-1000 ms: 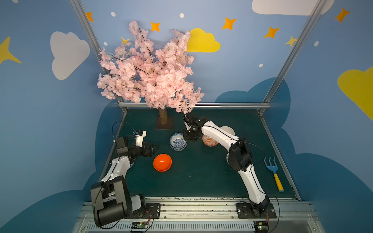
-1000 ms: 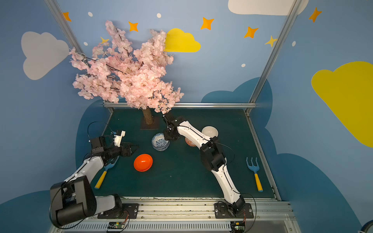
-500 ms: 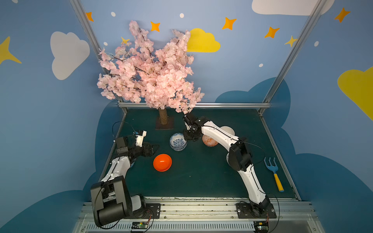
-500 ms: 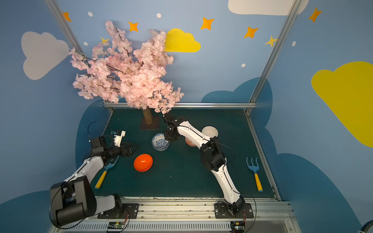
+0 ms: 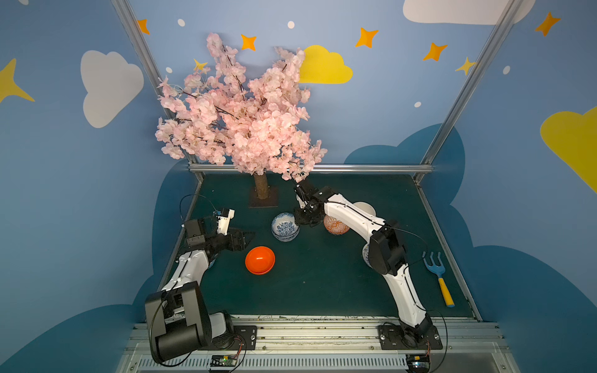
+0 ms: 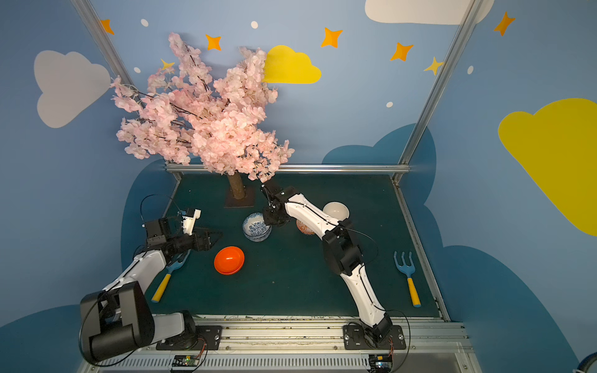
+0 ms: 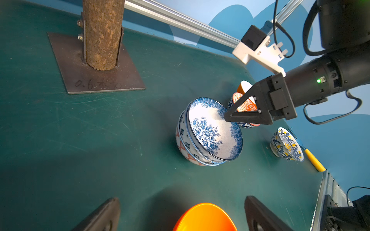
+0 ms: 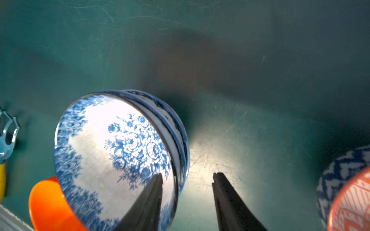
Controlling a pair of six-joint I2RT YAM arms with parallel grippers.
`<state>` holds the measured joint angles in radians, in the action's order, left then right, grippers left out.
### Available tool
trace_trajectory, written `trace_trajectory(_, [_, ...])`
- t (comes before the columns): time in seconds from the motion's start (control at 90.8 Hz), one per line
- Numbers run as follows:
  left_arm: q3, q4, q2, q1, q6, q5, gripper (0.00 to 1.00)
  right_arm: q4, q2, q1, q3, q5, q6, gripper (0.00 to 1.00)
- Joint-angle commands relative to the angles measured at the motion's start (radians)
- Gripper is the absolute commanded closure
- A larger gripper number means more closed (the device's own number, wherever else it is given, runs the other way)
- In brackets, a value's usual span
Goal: Stack the bowls
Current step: Place the bowl on the bowl.
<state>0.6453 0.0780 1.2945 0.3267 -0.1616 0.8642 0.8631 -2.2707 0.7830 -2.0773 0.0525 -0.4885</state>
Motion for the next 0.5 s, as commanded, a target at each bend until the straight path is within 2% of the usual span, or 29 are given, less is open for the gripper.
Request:
trace_trajectory(0.0, [0.003, 0.012, -0.011, -0.002, -0.019, 0.022, 0.0, -0.043, 0.102, 0.006, 0.047, 0.017, -0.003, 0.5])
trace_trajectory(0.209, [0.004, 0.014, -0.009, -0.002, -0.019, 0.02, 0.0, -0.117, 0.26, 0.008, 0.189, 0.027, 0.001, 0.39])
trace_trajectory(0.485, [0.007, 0.019, -0.013, -0.002, -0.018, 0.019, 0.0, -0.171, 0.527, 0.002, 0.478, -0.033, -0.018, 0.36])
